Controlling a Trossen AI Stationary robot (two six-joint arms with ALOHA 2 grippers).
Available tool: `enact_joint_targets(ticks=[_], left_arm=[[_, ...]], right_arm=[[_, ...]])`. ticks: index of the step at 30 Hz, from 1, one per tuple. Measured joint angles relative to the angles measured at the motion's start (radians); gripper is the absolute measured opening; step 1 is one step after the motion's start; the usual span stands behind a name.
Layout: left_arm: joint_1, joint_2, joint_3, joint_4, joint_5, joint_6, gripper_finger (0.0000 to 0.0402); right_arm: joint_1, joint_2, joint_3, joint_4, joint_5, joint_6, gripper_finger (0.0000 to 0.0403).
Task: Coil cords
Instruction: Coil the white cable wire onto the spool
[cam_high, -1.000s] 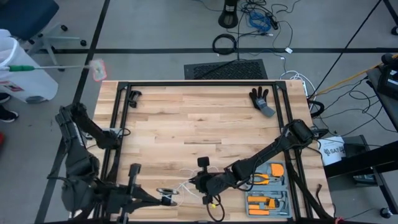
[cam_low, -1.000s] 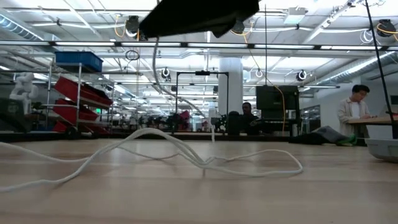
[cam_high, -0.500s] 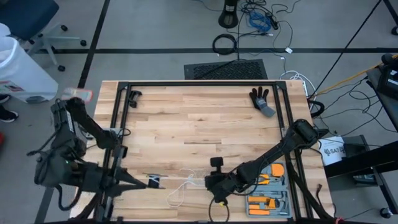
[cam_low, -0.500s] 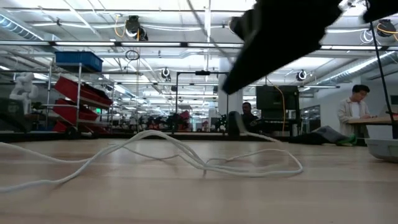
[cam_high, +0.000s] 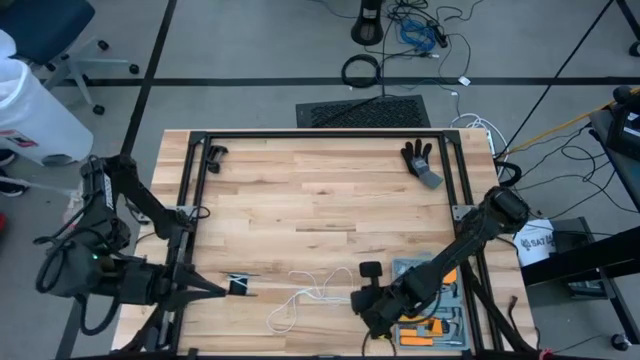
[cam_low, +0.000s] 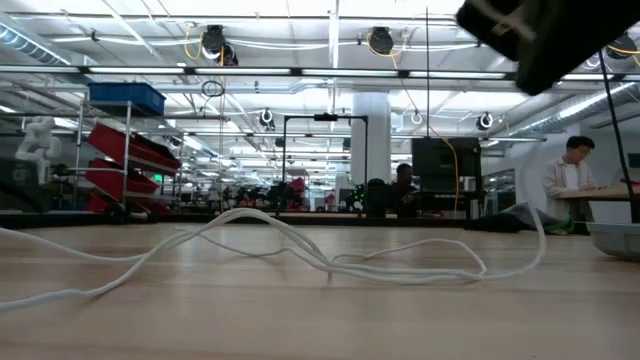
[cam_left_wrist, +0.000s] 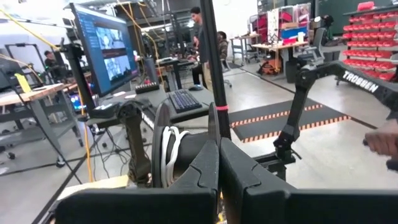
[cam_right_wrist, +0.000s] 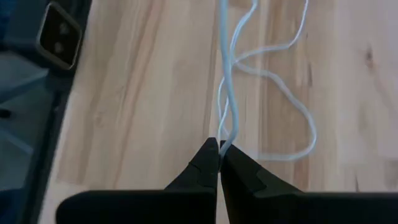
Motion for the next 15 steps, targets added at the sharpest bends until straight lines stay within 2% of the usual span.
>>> enact_joint_targets(ticks=[4, 7, 10, 15], left_arm=[[0.0, 0.001, 0.0, -0.012, -0.003, -0.019, 0.0002], [0.007, 0.004, 0.0, -0.061, -0.002, -0.06, 0.0002], [0.017, 0.012, -0.012, -0.093, -0.002, -0.096, 0.0002], [0.023, 0.032, -0.014, -0.104, -0.002, -0.107, 0.0002]], right_arm=[[0.032, -0.05, 0.0, -0.044, 0.029, 0.057, 0.0], [0.057, -0.085, 0.0, -0.064, 0.098, 0.1, 0.0006], [0.089, -0.114, 0.001, -0.058, 0.123, 0.111, 0.0035], [0.129, -0.134, 0.001, -0.101, 0.142, 0.177, 0.0105]])
